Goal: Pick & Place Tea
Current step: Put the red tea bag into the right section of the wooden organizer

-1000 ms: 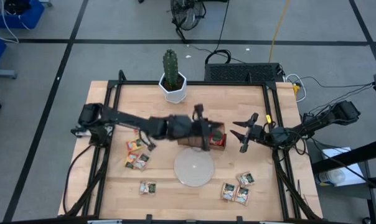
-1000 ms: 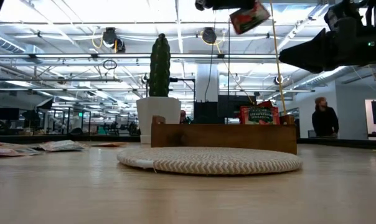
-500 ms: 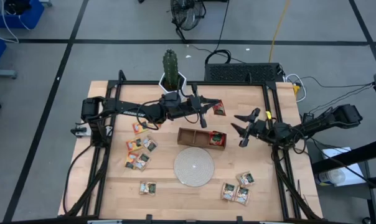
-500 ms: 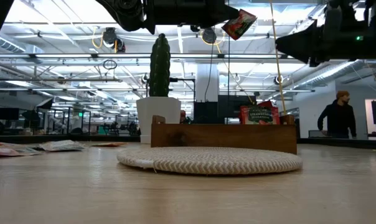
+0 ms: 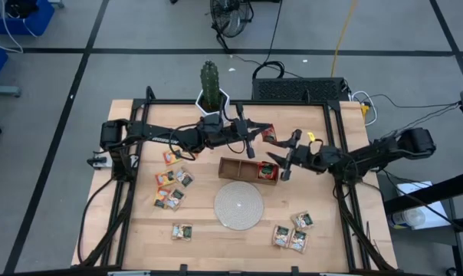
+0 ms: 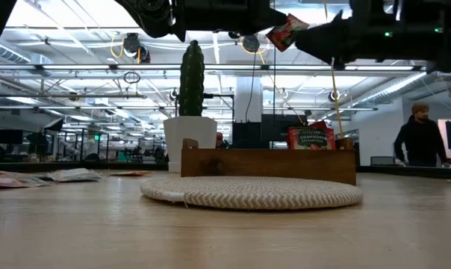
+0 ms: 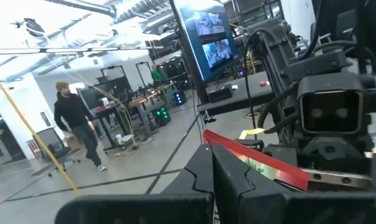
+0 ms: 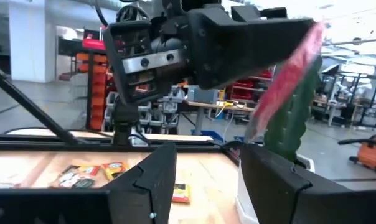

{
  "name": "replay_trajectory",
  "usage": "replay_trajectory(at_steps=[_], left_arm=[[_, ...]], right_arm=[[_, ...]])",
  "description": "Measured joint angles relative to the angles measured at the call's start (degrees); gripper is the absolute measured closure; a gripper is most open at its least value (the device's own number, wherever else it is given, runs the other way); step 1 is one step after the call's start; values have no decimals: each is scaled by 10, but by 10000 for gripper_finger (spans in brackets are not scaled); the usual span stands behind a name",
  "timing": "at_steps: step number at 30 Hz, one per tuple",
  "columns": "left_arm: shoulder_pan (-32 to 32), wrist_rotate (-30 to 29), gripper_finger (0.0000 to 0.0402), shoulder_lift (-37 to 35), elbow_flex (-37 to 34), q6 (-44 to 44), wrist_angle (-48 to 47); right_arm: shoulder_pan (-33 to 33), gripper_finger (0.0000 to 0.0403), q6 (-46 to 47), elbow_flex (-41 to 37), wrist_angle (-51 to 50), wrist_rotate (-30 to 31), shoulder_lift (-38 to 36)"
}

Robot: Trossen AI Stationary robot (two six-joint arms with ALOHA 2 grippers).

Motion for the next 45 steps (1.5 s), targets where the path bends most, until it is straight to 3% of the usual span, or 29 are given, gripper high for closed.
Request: replay_trajectory(at_steps=[6,11,23,37,41,45], left_arm=[[0,-21,402,0,0,11,-26],[1,-25,402,0,0,14,-30],[1,-43,401,0,0,47,-22],[0,-44,401,0,0,61,6],[0,-42,401,0,0,59,6],[-2,-39,401,0,0,58,6]], right_arm=[[-5,236,-27,26,4,5,32],[-5,236,-51,27,36,60,27],[-5,236,-54,28,28,106,24],[-5,238,-69,28,38,108,23],[-5,259,-80,28,38,109,23],[-5,317,-99,28,47,108,23]])
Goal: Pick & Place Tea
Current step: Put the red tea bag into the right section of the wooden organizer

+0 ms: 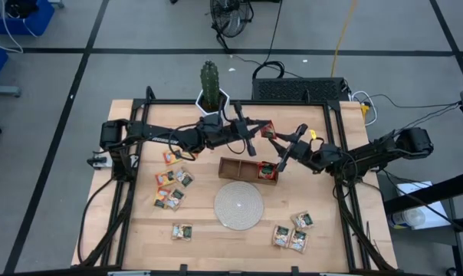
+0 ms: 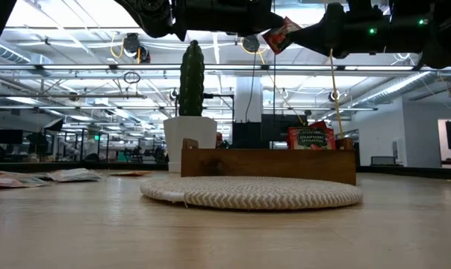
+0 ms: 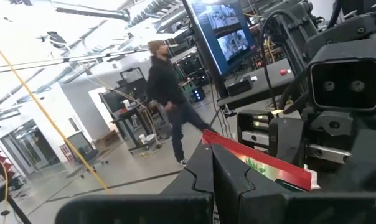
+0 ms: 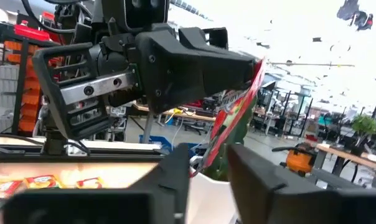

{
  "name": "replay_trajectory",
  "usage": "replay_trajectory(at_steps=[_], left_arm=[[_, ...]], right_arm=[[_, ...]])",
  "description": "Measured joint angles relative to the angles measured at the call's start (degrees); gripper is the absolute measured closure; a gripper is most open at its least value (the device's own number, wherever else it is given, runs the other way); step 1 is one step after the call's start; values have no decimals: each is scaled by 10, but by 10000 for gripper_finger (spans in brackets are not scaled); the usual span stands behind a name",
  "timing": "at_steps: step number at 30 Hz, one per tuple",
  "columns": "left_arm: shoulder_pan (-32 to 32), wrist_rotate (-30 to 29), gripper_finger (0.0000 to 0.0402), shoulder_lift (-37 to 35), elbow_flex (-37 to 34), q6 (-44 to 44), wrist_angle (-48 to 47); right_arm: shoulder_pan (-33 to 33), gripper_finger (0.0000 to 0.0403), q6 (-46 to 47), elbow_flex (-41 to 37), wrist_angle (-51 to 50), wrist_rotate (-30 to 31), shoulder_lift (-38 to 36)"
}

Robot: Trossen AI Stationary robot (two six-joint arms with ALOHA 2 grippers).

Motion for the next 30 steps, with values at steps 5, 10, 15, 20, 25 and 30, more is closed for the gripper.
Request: replay_trajectory(at_steps=[5,10,15,20,25,30], left_arm=[[-3,0,401,0,0,0,1],[-7,0,401,0,0,-2,0],[-17,-11,389,0,0,-2,-19],[-34,-64,359,-17,0,18,-35],[-51,-125,344,-46,0,47,-86],[-66,-173,340,-89,1,48,-198]], right_arm=[[0,395,-34,0,2,-2,0],[2,402,-57,0,-5,-1,0],[31,403,-84,16,-113,52,-38],[67,403,-57,63,-303,75,-87],[97,403,-23,121,-468,75,-114],[119,403,34,219,-674,72,-113]])
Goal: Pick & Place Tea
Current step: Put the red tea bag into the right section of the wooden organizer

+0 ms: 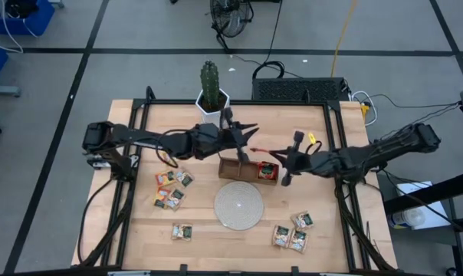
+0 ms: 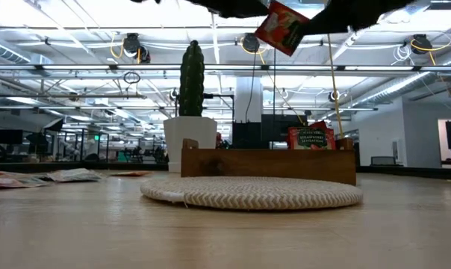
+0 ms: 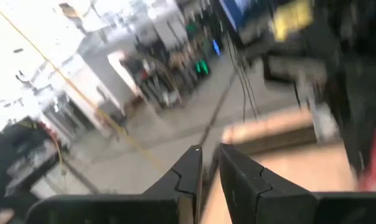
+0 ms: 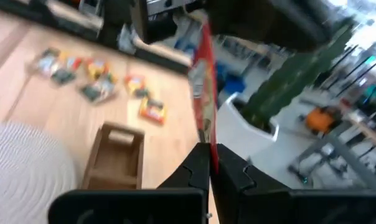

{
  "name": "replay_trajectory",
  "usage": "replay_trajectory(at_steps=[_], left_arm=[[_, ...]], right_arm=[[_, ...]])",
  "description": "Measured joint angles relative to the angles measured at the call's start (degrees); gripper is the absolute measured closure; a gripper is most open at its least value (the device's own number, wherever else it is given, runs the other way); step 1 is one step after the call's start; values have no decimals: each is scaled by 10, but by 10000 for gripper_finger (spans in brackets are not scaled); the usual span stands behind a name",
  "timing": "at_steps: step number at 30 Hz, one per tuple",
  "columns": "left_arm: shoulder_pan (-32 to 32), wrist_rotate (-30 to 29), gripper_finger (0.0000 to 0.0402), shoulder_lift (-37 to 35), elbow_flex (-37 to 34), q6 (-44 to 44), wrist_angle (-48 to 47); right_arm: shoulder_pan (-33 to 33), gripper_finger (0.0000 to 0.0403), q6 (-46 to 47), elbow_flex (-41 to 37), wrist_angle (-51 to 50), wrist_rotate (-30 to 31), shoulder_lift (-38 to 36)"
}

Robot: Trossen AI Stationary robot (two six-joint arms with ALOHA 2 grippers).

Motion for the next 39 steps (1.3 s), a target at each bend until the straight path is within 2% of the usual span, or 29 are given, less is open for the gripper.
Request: replay_trajectory(at_steps=[4,7,14,17,19,27,39], left_arm=[[-7,-22,340,-19,0,-40,-101],[-9,-22,339,-24,0,-67,-156],[-6,-22,339,-23,0,-112,-268],[-5,-23,339,-23,-1,-147,-299],[-5,-22,339,-23,-1,-161,-310],[-5,-22,339,-23,-1,-181,-358],[-5,-21,339,-23,0,-188,-374]], right_arm=[[7,403,73,114,-232,-5,33],[6,403,146,205,-388,-50,78],[-18,403,236,361,-637,-214,231],[-33,403,254,406,-727,-230,299],[-40,403,266,421,-759,-227,333],[-43,403,275,425,-780,-228,403],[-43,403,287,426,-798,-257,436]])
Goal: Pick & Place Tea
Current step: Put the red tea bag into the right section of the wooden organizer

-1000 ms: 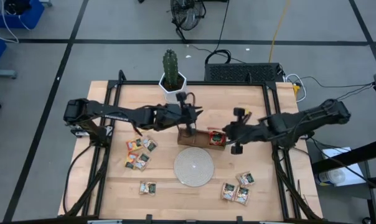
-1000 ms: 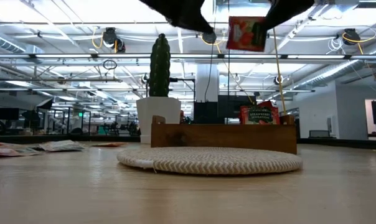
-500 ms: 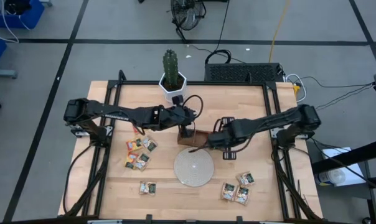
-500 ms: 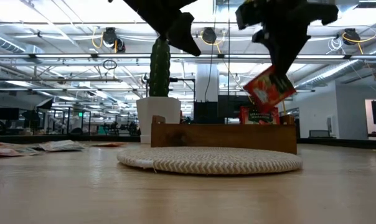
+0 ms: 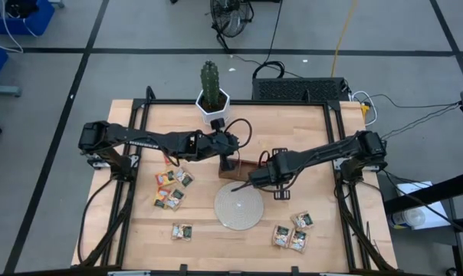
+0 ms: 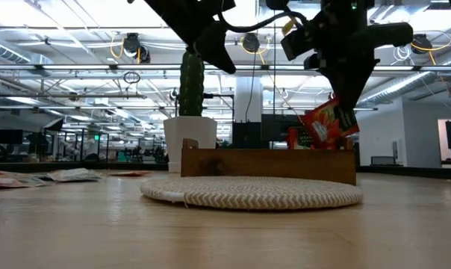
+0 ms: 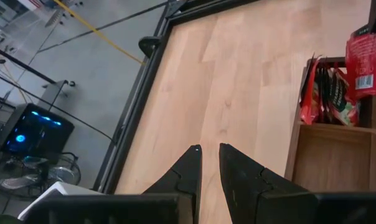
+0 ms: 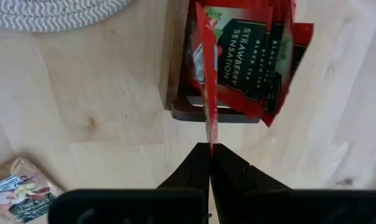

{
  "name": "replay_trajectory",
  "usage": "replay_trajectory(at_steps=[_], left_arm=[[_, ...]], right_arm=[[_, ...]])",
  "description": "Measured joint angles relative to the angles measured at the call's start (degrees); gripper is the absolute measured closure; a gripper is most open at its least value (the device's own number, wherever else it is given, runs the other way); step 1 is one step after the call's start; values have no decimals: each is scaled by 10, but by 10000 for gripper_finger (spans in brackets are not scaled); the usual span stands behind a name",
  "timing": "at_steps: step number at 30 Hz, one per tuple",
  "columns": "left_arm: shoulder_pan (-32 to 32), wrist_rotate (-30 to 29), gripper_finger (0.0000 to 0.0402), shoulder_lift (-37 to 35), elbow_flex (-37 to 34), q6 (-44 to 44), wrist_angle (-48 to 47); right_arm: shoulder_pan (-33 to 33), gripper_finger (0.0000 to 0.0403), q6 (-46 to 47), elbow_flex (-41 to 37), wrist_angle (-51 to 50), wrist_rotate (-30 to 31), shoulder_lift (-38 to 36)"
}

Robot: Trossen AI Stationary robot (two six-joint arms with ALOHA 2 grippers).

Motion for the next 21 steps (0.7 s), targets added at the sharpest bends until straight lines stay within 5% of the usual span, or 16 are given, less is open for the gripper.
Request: replay_trajectory(at_steps=[21], left_arm=[[0,0,339,0,0,2,1]], right_arm=[[-28,403,0,48,-39,-60,6]])
